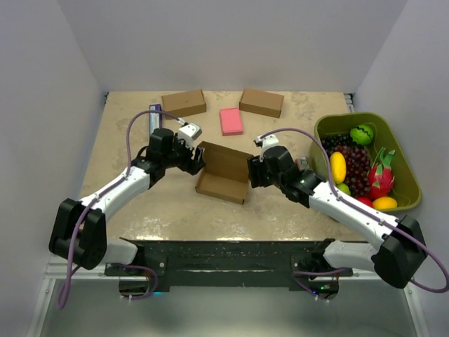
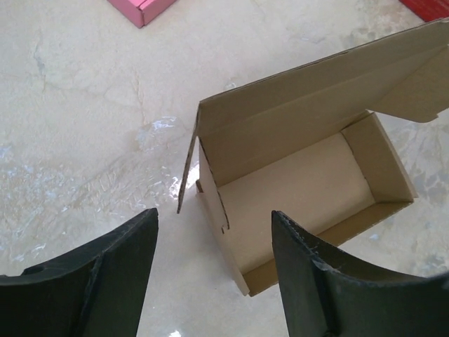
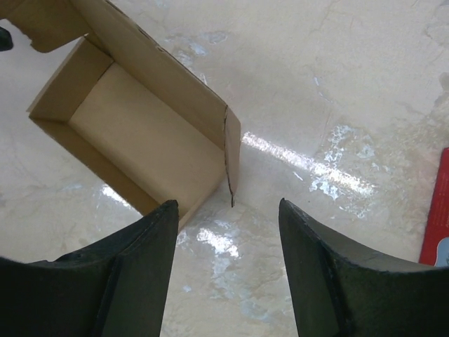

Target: Fold the paper box

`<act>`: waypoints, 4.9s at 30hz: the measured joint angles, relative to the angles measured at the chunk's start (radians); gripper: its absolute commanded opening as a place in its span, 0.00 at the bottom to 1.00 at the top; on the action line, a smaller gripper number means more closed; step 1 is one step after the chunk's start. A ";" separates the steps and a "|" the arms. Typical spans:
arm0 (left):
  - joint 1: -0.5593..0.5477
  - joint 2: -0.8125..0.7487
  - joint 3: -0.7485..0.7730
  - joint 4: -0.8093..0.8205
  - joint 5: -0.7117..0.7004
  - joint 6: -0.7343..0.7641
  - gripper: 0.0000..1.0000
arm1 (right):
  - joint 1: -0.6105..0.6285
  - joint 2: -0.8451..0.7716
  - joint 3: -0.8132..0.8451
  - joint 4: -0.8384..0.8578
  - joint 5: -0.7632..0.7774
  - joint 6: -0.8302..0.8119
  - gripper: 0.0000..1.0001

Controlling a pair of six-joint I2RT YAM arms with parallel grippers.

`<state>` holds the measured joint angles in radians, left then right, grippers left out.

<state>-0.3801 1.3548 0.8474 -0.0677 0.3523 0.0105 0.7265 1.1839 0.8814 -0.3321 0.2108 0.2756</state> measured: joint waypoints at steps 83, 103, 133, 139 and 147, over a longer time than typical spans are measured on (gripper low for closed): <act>-0.548 0.135 -0.323 0.711 -0.768 -0.457 0.00 | 0.042 -0.205 -0.232 0.221 0.362 0.286 0.59; -0.618 0.136 -0.375 0.788 -0.874 -0.409 0.00 | 0.043 -0.453 -0.206 0.161 0.161 0.256 0.55; -0.662 -0.262 -0.630 0.623 -0.729 -0.429 0.76 | 0.088 -0.191 -0.526 0.460 0.003 0.605 0.43; -0.659 -0.516 -0.649 0.505 -0.656 -0.442 0.89 | 0.094 -0.161 -0.527 0.481 0.017 0.606 0.48; -0.502 -0.271 -0.405 0.421 -0.525 -0.445 0.89 | 0.104 -0.187 -0.526 0.473 0.034 0.564 0.62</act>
<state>-0.8822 1.0840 0.4427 0.3531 -0.1730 -0.4343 0.8303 0.9966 0.3550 0.1406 0.2443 0.8394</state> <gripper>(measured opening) 0.892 0.582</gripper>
